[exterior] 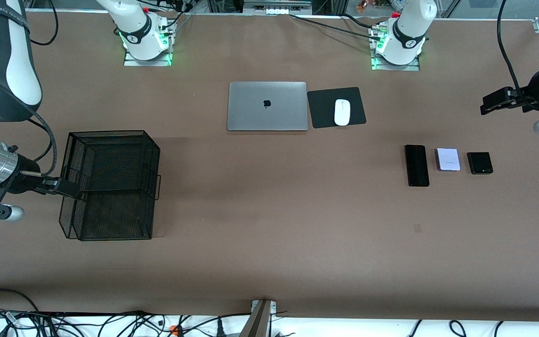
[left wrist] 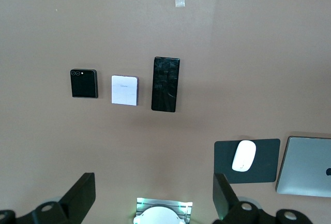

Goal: Place phones with both arms
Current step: 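Reach the left gripper down over the large black bar phone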

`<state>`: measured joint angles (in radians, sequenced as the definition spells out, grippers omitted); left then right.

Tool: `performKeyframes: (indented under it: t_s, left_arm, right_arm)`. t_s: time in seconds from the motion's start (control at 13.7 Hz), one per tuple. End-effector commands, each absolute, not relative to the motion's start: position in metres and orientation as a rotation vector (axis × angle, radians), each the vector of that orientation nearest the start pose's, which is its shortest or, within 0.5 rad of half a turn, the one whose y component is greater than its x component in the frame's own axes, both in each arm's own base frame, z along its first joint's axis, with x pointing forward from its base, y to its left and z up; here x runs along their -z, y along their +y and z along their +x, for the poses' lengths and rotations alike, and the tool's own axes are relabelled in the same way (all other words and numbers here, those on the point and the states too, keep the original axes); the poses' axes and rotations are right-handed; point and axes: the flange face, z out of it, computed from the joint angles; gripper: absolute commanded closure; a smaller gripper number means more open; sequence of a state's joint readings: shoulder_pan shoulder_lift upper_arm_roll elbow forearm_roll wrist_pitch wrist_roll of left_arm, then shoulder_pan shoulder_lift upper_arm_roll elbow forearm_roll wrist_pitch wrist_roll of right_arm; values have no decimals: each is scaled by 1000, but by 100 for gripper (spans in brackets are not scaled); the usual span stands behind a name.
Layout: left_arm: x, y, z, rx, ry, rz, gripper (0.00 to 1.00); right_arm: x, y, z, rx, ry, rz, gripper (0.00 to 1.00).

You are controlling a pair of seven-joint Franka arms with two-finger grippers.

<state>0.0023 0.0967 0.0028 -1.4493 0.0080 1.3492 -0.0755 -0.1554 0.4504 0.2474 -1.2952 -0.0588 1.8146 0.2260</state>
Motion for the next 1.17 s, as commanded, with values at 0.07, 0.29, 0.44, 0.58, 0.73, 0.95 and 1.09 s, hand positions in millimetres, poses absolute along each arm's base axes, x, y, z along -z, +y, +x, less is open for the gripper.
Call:
performKeyframes:
  t_s: [0.07,0.29,0.44,0.58,0.73,0.95,1.09]
  left_arm:
    - [-615,6,553,-312,-134,-3117,0]
    - [-613,6,553,-317,-134,-3116,0]
    - [-609,3,553,-333,-134,-3113,0]
    - [-595,-1,558,-385,-138,-3103,0]
    - [-581,-4,561,-451,-145,-3090,0]
    - [-561,-2,567,-500,-119,-3079,0]
    - [-534,5,570,-510,-52,-3043,0]
  right_arm:
    - [-509,22,694,116,211,-3081,0]
    - [-508,21,694,116,213,-3081,0]
    - [-509,21,694,118,211,-3080,0]
    - [-509,22,694,118,212,-3079,0]
    - [-509,21,694,118,211,-3080,0]
    - [-508,21,694,116,211,-3081,0]
    - [-509,23,694,118,209,-3079,0]
